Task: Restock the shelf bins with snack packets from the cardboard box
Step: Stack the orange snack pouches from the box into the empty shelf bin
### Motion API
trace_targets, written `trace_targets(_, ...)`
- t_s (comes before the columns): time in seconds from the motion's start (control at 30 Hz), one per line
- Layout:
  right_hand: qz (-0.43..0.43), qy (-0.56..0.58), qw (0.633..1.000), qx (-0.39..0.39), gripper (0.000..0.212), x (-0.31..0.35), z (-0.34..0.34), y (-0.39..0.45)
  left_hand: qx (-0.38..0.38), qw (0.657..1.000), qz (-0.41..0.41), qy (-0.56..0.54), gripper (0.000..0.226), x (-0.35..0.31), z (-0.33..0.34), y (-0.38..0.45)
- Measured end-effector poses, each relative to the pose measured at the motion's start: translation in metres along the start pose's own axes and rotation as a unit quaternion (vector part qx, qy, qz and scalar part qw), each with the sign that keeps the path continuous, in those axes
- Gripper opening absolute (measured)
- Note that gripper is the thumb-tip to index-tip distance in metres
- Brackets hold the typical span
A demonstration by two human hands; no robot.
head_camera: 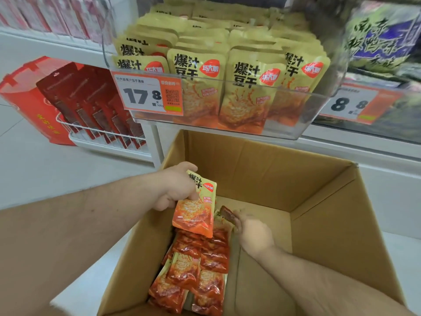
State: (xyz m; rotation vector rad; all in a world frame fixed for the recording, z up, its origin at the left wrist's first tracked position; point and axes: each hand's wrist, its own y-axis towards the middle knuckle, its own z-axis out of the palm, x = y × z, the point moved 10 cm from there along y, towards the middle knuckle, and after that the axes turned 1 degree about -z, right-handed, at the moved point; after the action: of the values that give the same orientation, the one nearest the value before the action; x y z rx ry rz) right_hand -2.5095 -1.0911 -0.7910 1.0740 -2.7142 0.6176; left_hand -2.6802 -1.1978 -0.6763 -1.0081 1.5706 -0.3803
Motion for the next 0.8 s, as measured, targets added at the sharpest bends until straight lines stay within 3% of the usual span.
trace_targets(0.1,-0.021,0.028,0.993,-0.114,0.039,0.007,-0.082,-0.029,0.037,0.997,-0.003,-0.064,0.068,-0.002,0.007,-0.015)
trace_targets(0.27,-0.161,0.063,0.946,-0.276,0.041,0.049,-0.184,-0.102,0.108,0.974,0.015,-0.198,0.057,-0.019,0.028,-0.047)
trace_targets(0.43,-0.314,-0.08,0.895,-0.305,0.044,0.109,-0.204,-0.161,0.199,0.94,0.072,-0.267,0.061,-0.052,0.051,-0.084)
trace_targets(0.53,-0.336,-0.119,0.883,-0.303,0.044,0.117,-0.204,-0.175,0.238,0.933,0.099,-0.252,0.052,-0.064,0.06,-0.112)
trace_targets(0.6,-0.338,-0.123,0.883,-0.302,0.047,0.122,-0.206,-0.181,0.22,0.932,0.119,-0.261,0.035,-0.071,0.059,-0.124)
trace_targets(0.63,-0.333,-0.126,0.885,-0.299,0.048,0.125,-0.207,-0.184,0.187,0.938,0.131,-0.262,0.036,-0.072,0.055,-0.126)
trace_targets(0.73,-0.306,-0.14,0.89,-0.308,0.051,0.133,-0.216,-0.194,0.108,0.945,0.182,-0.249,0.058,-0.078,0.042,-0.127)
trace_targets(0.8,-0.301,-0.107,0.885,-0.339,0.05,0.133,-0.24,-0.201,0.043,0.958,0.224,-0.172,0.073,-0.081,0.027,-0.131)
